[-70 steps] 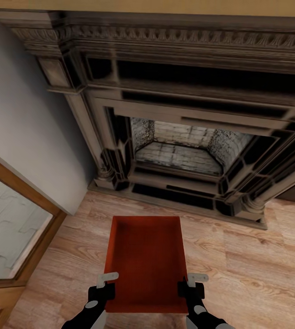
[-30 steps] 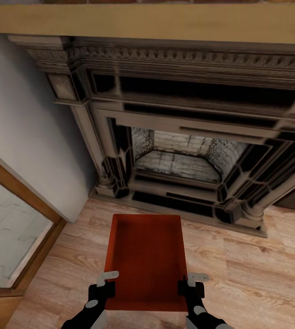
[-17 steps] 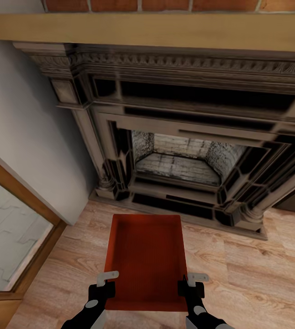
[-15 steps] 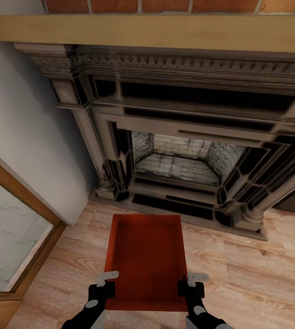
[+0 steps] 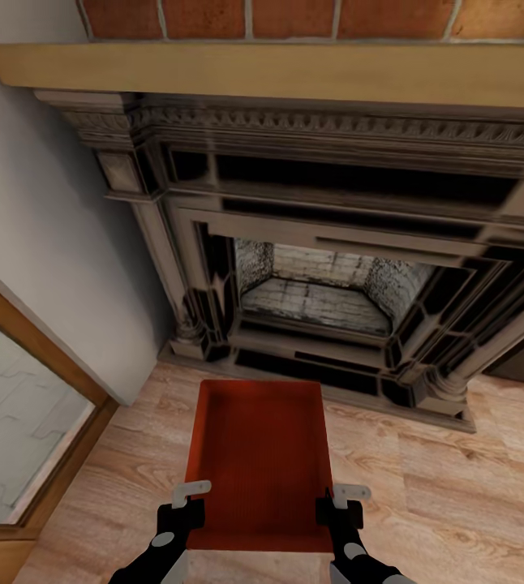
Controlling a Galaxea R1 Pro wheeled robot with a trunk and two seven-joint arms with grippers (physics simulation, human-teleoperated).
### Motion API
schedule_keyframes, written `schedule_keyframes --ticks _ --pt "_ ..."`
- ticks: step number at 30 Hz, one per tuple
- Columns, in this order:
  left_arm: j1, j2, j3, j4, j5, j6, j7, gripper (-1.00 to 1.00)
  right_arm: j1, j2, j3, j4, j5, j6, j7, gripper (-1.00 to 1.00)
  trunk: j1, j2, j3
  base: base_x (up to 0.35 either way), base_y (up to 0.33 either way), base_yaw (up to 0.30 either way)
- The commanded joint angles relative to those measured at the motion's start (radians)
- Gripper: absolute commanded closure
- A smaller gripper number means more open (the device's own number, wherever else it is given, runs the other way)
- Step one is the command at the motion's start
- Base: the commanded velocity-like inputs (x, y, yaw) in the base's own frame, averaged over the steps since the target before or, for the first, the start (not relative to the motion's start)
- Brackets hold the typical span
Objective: Move the two storage containers from the living room to the garage. In the garage, place one container on the floor and stack the other container on top of it (either order is fine).
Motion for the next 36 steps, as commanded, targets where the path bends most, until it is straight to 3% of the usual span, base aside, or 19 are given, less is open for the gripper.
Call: schedule_keyframes --ticks 1,36 --pt "0.0 0.0 -0.021 0.005 0.023 0.023 0.009 1.0 -0.001 0.0 0.06 -0.002 0.0 -0.012 -0.029 1.0 0.0 0.0 0.001 0.0 0.0 0.0" --pt "0.0 0.0 -0.021 0.005 0.022 0.023 0.009 1.0 -0.001 0.0 0.059 -0.001 0.0 -0.023 -0.027 1.0 0.0 0.0 0.055 0.0 0.0 0.0"
